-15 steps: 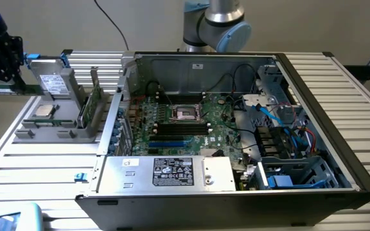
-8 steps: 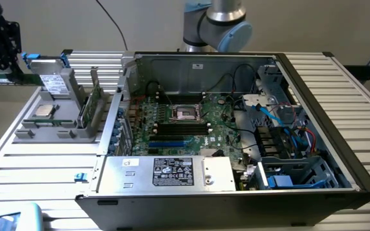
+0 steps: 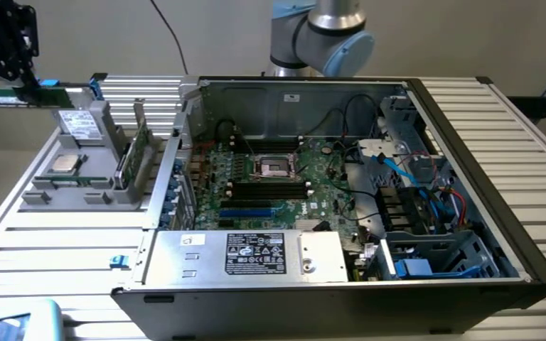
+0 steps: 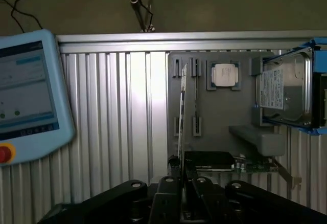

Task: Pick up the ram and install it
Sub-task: 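Pick up the ram and move it above insertion slot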

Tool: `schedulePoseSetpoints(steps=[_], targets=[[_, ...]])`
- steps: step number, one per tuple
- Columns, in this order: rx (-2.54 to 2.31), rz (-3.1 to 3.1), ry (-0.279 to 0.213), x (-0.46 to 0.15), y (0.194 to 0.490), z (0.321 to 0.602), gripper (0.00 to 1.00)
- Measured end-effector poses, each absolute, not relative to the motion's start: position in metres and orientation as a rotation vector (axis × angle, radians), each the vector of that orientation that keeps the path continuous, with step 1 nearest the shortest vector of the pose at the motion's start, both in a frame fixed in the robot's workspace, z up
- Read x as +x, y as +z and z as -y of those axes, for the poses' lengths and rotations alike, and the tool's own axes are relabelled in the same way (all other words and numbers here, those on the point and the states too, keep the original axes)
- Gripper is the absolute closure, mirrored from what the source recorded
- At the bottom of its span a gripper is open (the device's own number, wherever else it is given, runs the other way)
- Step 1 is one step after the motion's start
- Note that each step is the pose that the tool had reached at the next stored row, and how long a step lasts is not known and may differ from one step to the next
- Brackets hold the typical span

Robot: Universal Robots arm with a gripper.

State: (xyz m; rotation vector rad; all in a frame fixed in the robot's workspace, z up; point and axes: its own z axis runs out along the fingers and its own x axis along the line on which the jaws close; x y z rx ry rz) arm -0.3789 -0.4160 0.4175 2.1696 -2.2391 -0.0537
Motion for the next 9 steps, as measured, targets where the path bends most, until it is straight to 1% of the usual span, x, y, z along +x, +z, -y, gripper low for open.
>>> schedulePoseSetpoints(steps=[9], targets=[[2.163, 2.233, -0.067, -0.341, 0.447, 0.418, 0.85]])
